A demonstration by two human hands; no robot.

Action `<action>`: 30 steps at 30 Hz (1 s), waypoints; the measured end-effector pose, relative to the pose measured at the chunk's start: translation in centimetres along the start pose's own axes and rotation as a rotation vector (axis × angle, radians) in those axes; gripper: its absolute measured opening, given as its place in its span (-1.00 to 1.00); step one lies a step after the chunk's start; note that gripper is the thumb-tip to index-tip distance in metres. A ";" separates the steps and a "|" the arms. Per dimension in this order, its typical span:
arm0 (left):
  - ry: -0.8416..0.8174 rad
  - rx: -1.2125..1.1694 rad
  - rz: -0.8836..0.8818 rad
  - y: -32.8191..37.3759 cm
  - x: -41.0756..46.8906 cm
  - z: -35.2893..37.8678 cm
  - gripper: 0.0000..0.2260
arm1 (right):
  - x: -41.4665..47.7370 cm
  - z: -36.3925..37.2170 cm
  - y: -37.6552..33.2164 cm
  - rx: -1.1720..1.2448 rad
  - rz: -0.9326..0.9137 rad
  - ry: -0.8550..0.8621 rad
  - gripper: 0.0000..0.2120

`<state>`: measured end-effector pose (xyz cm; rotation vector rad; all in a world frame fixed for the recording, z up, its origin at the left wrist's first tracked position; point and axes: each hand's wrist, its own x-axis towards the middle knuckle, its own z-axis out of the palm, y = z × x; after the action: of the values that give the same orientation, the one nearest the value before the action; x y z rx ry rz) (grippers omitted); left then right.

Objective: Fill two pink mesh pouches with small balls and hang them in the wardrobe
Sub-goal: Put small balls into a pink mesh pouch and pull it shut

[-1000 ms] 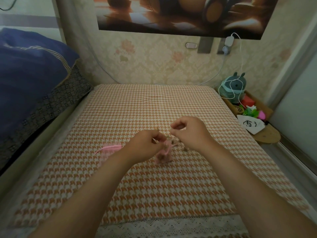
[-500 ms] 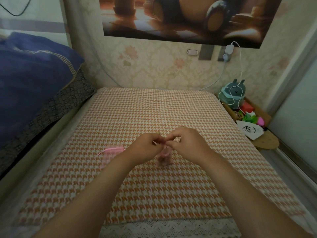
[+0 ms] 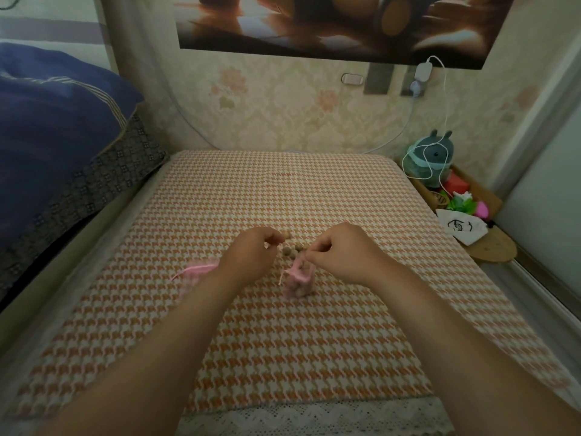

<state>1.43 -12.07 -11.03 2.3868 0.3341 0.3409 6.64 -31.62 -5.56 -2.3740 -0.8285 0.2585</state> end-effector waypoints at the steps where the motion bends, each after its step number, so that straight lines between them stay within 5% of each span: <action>1: -0.014 0.042 0.003 -0.6 0.1 0.5 -0.74 | 0.0 0.0 0.0 0.009 -0.003 -0.004 -0.83; 10: -0.091 0.161 0.121 -1.5 1.8 2.9 -0.70 | 0.7 0.7 0.0 0.006 -0.015 0.013 -0.82; 17: -0.031 0.042 0.019 -1.4 1.3 2.8 -0.99 | 0.6 0.7 0.0 0.013 -0.028 0.015 -0.79; 23: 0.103 -0.182 0.001 1.4 1.0 -0.7 -0.93 | 0.2 0.7 0.0 -0.017 -0.030 0.029 -0.79; 30: -0.114 -0.139 0.141 5.2 -2.3 -2.9 -0.96 | -0.3 0.5 0.1 0.004 0.007 0.016 -0.87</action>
<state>-0.91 -14.89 -5.78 2.2862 0.0869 0.2811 6.25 -31.66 -6.02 -2.3727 -0.8118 0.2438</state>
